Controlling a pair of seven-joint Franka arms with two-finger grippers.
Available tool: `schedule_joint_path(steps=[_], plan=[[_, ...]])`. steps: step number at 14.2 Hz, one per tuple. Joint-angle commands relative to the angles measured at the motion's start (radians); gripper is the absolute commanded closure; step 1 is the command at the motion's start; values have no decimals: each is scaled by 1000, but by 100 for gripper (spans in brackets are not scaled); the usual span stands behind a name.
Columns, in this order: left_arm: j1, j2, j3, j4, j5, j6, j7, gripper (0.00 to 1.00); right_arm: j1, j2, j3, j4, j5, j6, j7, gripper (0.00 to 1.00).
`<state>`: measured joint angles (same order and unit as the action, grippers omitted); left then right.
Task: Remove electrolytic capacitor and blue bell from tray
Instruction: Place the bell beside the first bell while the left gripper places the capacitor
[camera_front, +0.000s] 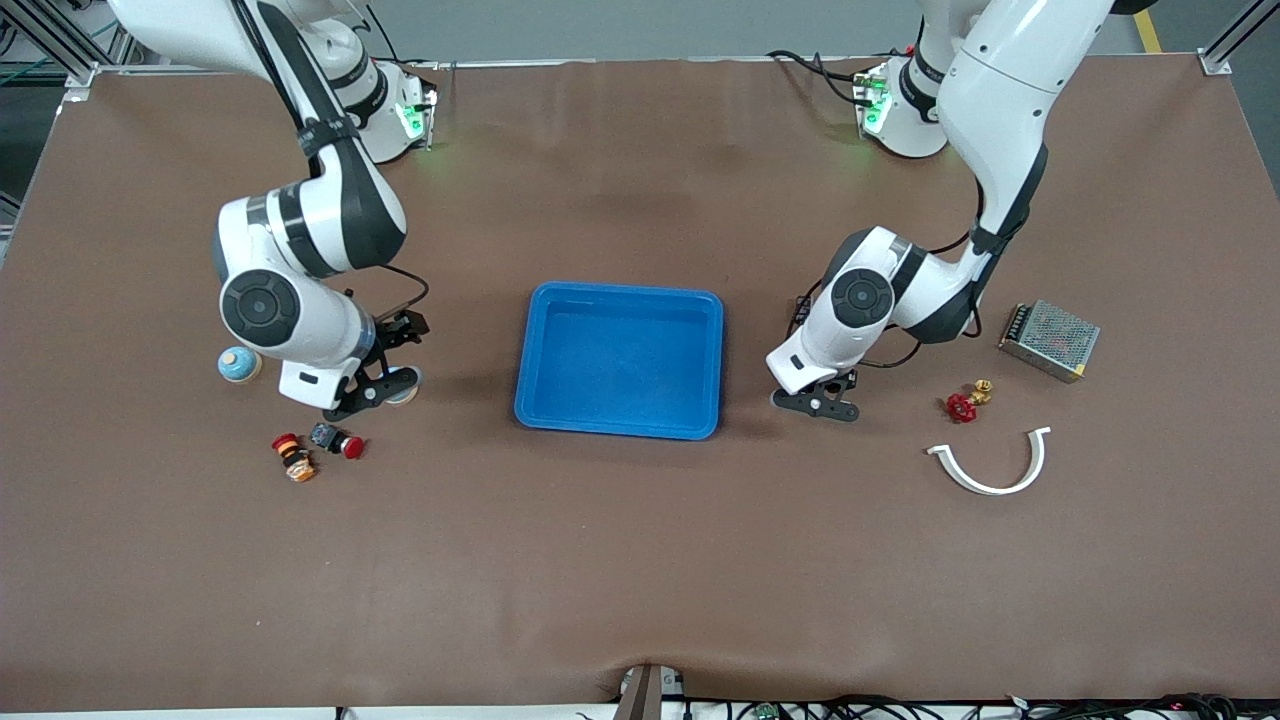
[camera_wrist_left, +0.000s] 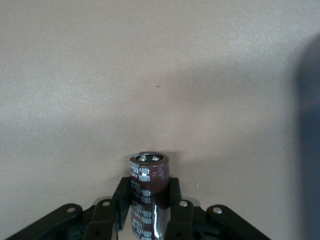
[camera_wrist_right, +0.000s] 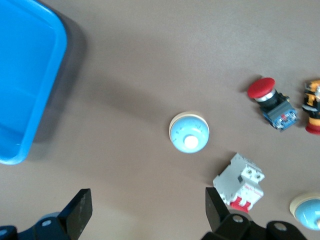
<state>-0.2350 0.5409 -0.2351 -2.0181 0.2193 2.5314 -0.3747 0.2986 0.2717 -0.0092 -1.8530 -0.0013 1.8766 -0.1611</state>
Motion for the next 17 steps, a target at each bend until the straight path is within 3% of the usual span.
schedule_joint_path(steps=[1,5,9,17], plan=[[9,-18,-9,-19,22,17,2,0,1,-84,-2,36,-22,-103,28,0],[11,-18,-9,-14,19,14,-21,0,-59,-112,-6,234,-22,-299,31,0],[31,-36,-10,-1,12,3,-95,0,-91,-109,-3,411,-5,-382,134,0],[101,-116,-13,51,-40,-120,-109,0,-179,-100,-5,468,-9,-409,190,0]])
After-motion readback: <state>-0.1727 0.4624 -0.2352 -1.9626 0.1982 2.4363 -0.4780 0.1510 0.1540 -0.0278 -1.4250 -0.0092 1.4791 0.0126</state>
